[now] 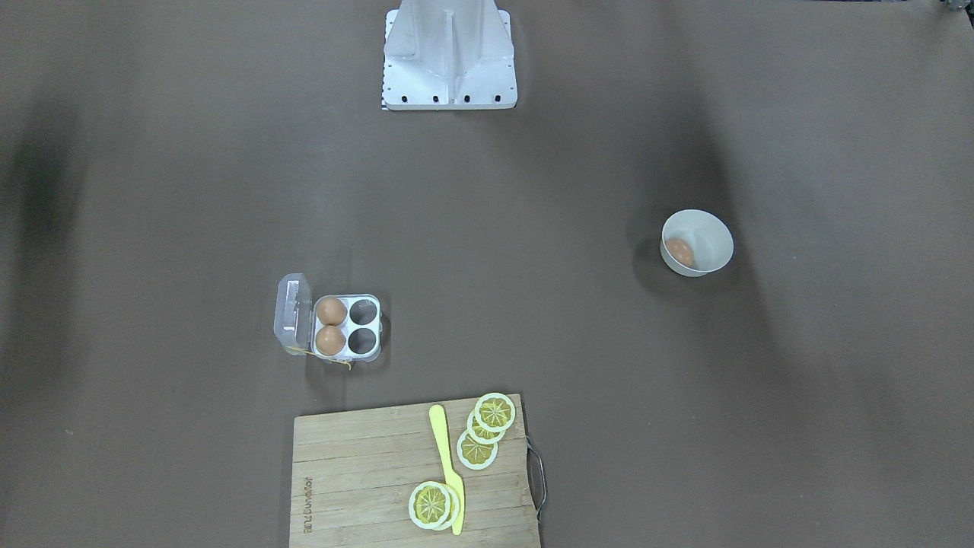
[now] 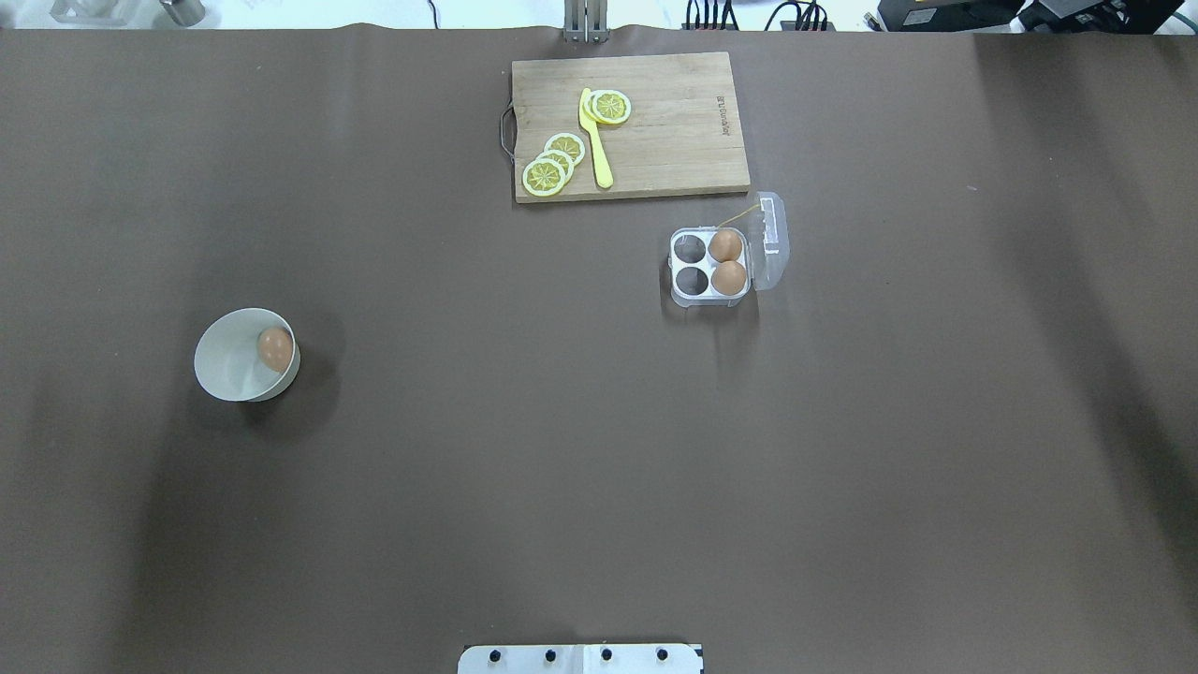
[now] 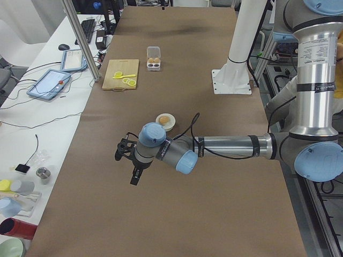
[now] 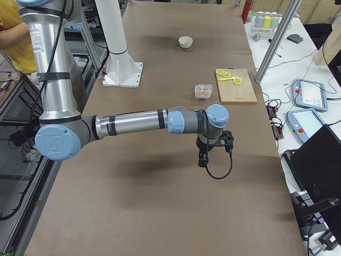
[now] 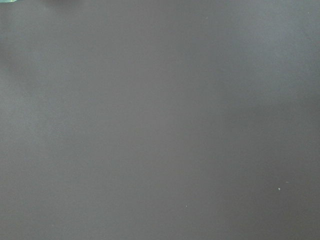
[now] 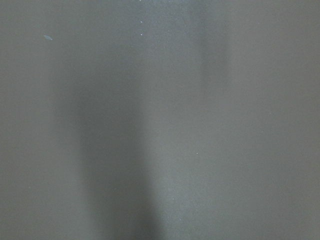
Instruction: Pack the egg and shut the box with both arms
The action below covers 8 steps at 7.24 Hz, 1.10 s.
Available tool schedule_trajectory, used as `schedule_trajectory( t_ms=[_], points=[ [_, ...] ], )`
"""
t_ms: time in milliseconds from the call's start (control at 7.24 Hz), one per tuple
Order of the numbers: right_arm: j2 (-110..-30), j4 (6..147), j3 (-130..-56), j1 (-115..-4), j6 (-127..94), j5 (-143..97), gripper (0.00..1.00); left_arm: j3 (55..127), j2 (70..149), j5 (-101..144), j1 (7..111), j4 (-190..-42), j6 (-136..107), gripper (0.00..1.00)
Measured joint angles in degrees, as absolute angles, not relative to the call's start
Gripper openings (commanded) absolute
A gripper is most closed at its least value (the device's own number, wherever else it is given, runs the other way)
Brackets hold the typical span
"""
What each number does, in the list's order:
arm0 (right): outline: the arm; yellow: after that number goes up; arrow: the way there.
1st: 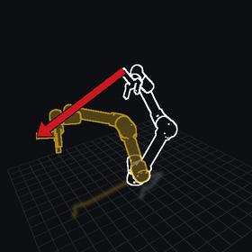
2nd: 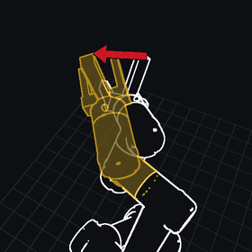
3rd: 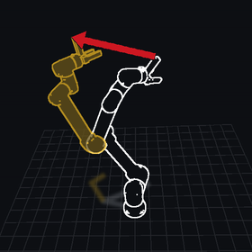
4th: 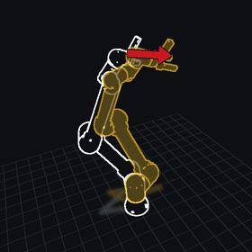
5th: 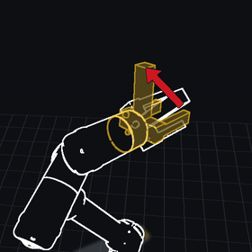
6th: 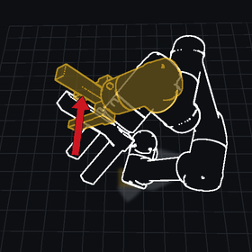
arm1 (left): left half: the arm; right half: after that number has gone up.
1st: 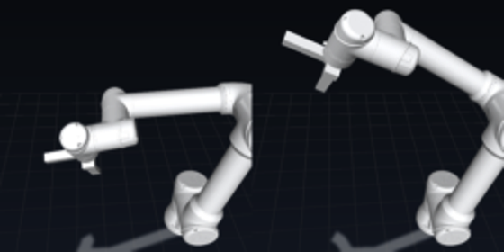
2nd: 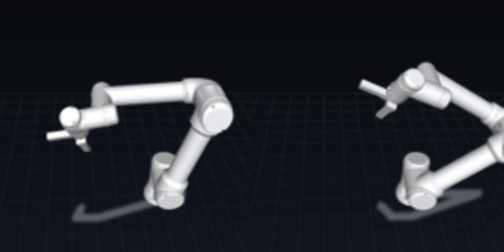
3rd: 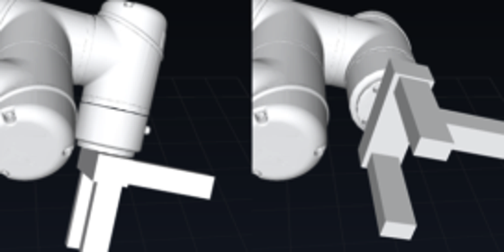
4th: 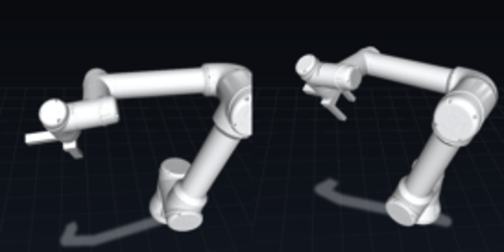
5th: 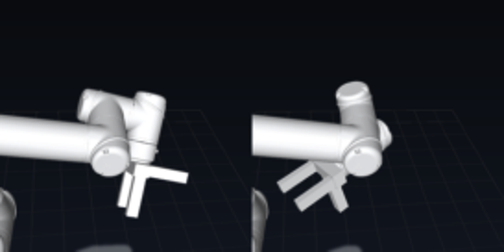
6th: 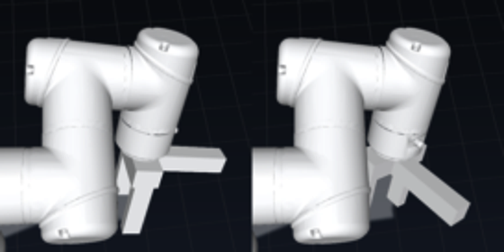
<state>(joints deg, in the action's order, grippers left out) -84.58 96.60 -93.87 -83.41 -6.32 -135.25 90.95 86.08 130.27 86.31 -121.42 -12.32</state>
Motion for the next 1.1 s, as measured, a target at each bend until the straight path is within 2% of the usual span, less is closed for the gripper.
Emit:
schedule_trajectory(
  t_ms=[829,1105],
  points=[
    [-85.0,96.5,-94.0,-83.4,-6.1,-135.3,1.00,94.2,85.8,134.1,85.4,-121.1,-12.7,0.98],
    [-85.0,96.5,-94.0,-83.3,-6.1,-135.3,1.00,96.4,86.8,136.9,81.3,-120.3,-15.6,0.98]
  ],
)
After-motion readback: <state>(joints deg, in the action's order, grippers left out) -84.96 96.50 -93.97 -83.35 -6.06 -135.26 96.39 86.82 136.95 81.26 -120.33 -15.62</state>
